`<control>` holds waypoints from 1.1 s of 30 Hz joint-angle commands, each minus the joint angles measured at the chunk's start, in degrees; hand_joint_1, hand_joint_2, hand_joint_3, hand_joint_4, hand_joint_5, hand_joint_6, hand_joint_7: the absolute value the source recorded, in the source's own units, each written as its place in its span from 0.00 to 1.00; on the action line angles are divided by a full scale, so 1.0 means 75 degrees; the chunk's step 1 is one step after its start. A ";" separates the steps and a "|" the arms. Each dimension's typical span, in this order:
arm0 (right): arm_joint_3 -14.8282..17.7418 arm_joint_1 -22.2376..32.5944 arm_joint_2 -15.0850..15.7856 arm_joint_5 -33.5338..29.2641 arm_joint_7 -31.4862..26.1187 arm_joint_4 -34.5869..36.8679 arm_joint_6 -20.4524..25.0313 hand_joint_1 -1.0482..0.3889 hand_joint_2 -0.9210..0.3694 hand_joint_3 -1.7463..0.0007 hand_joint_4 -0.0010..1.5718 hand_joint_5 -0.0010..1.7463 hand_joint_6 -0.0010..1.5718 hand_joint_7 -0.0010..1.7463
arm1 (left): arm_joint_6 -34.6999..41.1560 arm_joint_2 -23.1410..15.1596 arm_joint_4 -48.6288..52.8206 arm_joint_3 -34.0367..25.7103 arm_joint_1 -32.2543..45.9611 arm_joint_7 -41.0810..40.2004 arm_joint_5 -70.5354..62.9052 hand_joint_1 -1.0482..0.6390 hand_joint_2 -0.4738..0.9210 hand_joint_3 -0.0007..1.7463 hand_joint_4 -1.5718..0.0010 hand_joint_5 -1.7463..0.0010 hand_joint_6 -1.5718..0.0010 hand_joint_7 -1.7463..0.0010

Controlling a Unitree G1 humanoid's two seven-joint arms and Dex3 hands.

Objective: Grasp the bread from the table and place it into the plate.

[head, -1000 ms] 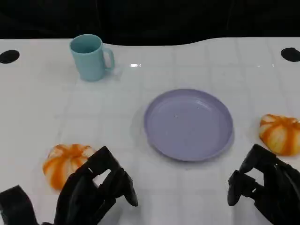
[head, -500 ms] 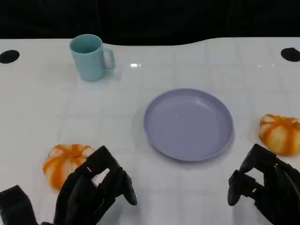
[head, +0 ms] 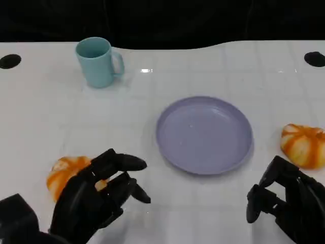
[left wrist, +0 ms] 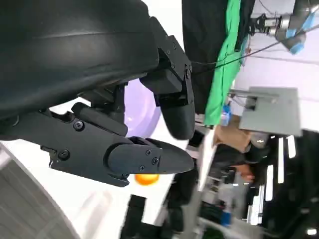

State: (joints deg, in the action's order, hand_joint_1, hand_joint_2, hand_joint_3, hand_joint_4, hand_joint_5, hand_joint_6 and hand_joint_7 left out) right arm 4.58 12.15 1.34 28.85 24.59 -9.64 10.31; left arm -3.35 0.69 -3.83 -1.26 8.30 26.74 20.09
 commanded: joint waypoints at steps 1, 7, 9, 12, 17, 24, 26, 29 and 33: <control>0.0081 0.0011 0.0085 0.0055 0.0017 -0.0027 -0.0024 0.32 0.00 0.81 0.47 1.00 0.39 0.91 | -0.0169 -0.0661 -0.0535 0.0120 0.0042 -0.0175 -0.0877 0.27 1.00 0.14 0.76 0.39 0.63 0.84; 0.0084 -0.0004 0.0071 0.0053 0.0071 0.0029 -0.0101 0.33 0.00 0.81 0.47 1.00 0.39 0.91 | -0.0064 -0.1264 -0.1352 0.0157 0.0078 -0.0826 -0.2289 0.33 1.00 0.08 0.85 0.40 0.63 0.92; 0.0083 -0.0002 0.0074 0.0052 0.0073 0.0023 -0.0093 0.33 0.00 0.81 0.47 1.00 0.39 0.91 | -0.0060 -0.1414 -0.1475 0.0176 0.0072 -0.0912 -0.2551 0.34 1.00 0.08 0.87 0.40 0.64 0.93; 0.0074 0.0000 0.0065 0.0028 0.0045 -0.0002 -0.0104 0.33 0.00 0.81 0.48 1.00 0.39 0.91 | -0.0228 -0.1719 -0.1604 0.0206 0.0028 -0.1002 -0.3085 0.35 1.00 0.08 0.91 0.38 0.66 0.95; 0.0075 0.0010 0.0054 0.0029 -0.0102 -0.0080 0.0017 0.32 0.00 0.81 0.48 1.00 0.40 0.91 | -0.0407 -0.2284 -0.2011 0.0287 0.0000 -0.1493 -0.4685 0.34 1.00 0.07 0.94 0.44 0.69 0.97; 0.0134 -0.0028 0.0117 0.0112 -0.0030 -0.0034 0.0024 0.33 0.00 0.81 0.48 1.00 0.40 0.90 | 0.0045 -0.3269 -0.2674 0.0455 -0.0128 -0.1458 -0.7168 0.32 1.00 0.10 0.90 0.47 0.69 0.99; 0.0137 -0.0035 0.0131 0.0112 -0.0027 -0.0025 0.0024 0.32 0.00 0.81 0.48 1.00 0.40 0.90 | 0.0394 -0.3408 -0.2903 0.0547 -0.0163 -0.1260 -0.7710 0.32 1.00 0.10 0.89 0.52 0.69 0.99; 0.0144 -0.0049 0.0142 0.0132 0.0018 0.0022 -0.0006 0.32 0.00 0.81 0.48 1.00 0.40 0.90 | 0.0604 -0.3640 -0.3048 0.0723 -0.0258 -0.1065 -0.8414 0.33 1.00 0.07 0.89 0.59 0.70 1.00; 0.0139 -0.0069 0.0136 0.0106 0.0071 0.0079 -0.0091 0.32 0.00 0.80 0.48 1.00 0.39 0.91 | 0.0687 -0.3813 -0.3101 0.0876 -0.0339 -0.0916 -0.8987 0.32 1.00 0.04 0.88 0.73 0.75 1.00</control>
State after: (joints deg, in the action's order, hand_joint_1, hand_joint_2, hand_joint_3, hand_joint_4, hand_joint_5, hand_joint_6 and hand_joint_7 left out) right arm 4.76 11.72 1.76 29.22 24.72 -9.42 10.31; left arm 1.12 -26.35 -26.25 4.73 6.33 18.74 -45.36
